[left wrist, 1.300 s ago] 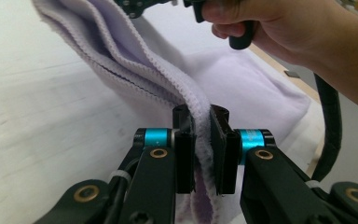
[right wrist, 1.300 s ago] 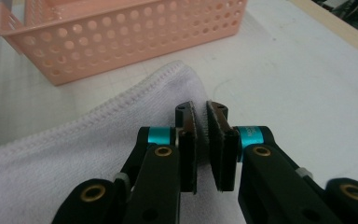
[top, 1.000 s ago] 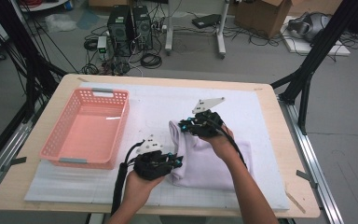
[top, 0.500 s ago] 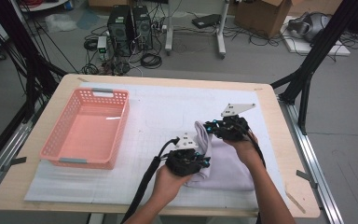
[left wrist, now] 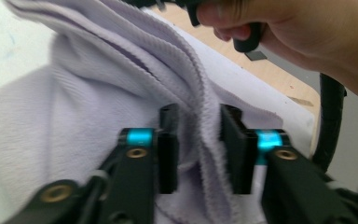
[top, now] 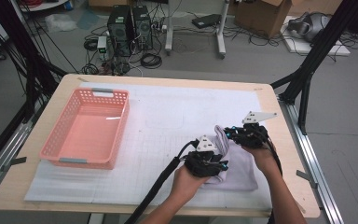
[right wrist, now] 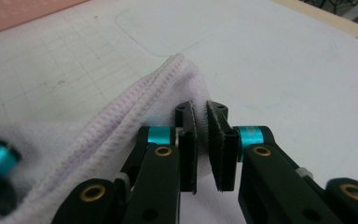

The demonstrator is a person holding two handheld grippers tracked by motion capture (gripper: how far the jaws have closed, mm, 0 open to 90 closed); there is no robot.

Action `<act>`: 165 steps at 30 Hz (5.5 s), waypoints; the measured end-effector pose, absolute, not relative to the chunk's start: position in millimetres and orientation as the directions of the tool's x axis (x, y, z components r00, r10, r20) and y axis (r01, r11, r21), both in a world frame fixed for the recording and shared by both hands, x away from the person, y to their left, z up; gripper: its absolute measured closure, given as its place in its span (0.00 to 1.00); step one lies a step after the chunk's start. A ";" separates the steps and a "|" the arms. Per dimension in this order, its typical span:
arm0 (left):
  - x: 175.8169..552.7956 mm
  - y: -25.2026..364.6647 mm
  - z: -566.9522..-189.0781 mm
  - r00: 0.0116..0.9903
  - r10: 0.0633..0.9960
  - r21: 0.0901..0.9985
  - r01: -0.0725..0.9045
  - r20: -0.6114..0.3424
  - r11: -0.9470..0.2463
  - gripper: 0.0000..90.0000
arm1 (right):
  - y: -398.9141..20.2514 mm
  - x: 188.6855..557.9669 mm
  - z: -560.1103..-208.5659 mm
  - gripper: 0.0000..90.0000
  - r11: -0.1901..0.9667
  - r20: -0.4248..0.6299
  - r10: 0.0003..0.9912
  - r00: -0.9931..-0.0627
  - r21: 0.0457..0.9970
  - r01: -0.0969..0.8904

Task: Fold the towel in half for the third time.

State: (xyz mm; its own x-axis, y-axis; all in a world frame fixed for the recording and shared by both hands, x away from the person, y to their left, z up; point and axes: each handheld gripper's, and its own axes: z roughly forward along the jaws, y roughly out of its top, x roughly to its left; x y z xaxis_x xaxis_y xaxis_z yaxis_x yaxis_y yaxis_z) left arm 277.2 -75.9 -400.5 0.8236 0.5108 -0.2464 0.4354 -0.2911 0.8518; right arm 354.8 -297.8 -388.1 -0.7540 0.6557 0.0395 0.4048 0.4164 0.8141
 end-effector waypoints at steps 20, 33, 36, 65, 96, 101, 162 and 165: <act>269.0 -6.8 -396.7 0.780 0.594 0.891 0.394 -0.195 -0.225 0.51 | -337.3 345.3 -410.0 0.91 0.375 0.047 0.744 -0.666 0.796 0.475; 270.6 38.1 -419.3 0.746 0.637 0.906 0.386 -0.194 -0.176 0.49 | -378.3 315.1 -404.0 0.59 0.293 0.017 0.862 -0.507 0.800 0.524; 270.5 47.1 -422.4 0.739 0.647 0.907 0.383 -0.189 -0.172 0.48 | -386.4 303.2 -402.9 0.56 0.276 0.018 0.877 -0.481 0.800 0.532; 271.4 82.2 -433.5 0.718 0.666 0.913 0.385 -0.202 -0.138 0.40 | -328.0 243.2 -421.4 0.68 0.310 0.128 0.795 -0.593 0.754 0.579; 272.5 85.8 -436.6 0.702 0.682 0.911 0.393 -0.207 -0.128 0.42 | -345.4 222.2 -416.9 0.96 0.291 0.138 0.847 -0.513 0.687 0.666; 272.9 88.3 -436.2 0.694 0.690 0.913 0.390 -0.205 -0.121 0.42 | -360.5 211.9 -411.0 0.91 0.284 0.130 0.871 -0.474 0.655 0.701; 271.5 89.2 -435.7 0.701 0.687 0.915 0.380 -0.191 -0.134 0.42 | -284.5 333.8 -398.9 0.79 0.362 -0.014 0.836 -0.548 0.764 0.534; 271.7 89.2 -435.7 0.701 0.688 0.917 0.377 -0.188 -0.134 0.42 | -301.8 327.2 -401.9 0.85 0.369 -0.061 0.862 -0.504 0.757 0.539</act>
State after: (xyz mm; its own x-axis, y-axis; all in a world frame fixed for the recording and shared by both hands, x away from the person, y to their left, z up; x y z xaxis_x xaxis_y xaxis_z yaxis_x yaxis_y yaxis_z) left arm 271.7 89.2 -435.7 0.7011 0.6879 -0.1879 0.3767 -0.1336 0.9167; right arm 327.2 -301.8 -401.9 -0.5036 0.8618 -0.0608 0.5394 0.3686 0.7571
